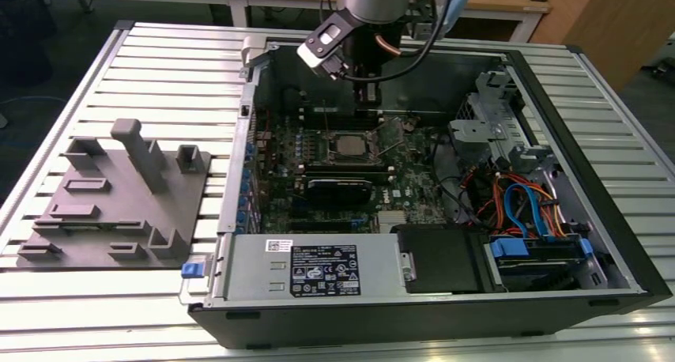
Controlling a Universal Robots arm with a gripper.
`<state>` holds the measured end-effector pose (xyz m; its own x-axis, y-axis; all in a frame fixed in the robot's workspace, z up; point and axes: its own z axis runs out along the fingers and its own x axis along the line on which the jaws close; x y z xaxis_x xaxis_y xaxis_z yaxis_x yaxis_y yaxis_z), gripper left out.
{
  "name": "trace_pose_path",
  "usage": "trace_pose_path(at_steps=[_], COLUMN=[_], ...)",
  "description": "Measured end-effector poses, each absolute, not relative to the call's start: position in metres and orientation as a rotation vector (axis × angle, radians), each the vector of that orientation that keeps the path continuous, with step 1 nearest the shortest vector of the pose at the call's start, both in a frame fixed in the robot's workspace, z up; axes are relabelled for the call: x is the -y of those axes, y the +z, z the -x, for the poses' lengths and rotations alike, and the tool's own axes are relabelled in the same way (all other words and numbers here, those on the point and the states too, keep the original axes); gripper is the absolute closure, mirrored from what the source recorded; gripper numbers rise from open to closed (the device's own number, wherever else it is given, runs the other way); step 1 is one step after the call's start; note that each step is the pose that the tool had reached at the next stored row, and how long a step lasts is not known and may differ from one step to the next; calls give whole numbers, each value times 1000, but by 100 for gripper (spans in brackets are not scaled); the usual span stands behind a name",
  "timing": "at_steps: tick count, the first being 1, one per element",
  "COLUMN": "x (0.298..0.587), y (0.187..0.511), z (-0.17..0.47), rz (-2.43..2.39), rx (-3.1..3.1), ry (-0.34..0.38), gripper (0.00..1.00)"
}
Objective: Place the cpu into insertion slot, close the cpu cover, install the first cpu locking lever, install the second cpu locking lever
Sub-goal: 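Close the cpu cover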
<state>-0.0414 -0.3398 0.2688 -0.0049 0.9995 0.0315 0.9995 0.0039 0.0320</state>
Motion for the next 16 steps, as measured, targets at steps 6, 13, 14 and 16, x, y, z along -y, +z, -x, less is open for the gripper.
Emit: trace_pose_path(at_steps=[6,13,14,16], x=[340,340,340,340], y=[269,269,269,269], z=[40,36,36,36], rz=[-2216,-2216,-2216,-2216], rx=[-2226,-2226,-2226,-2226], ry=[70,70,70,70], gripper=[89,89,89,89])
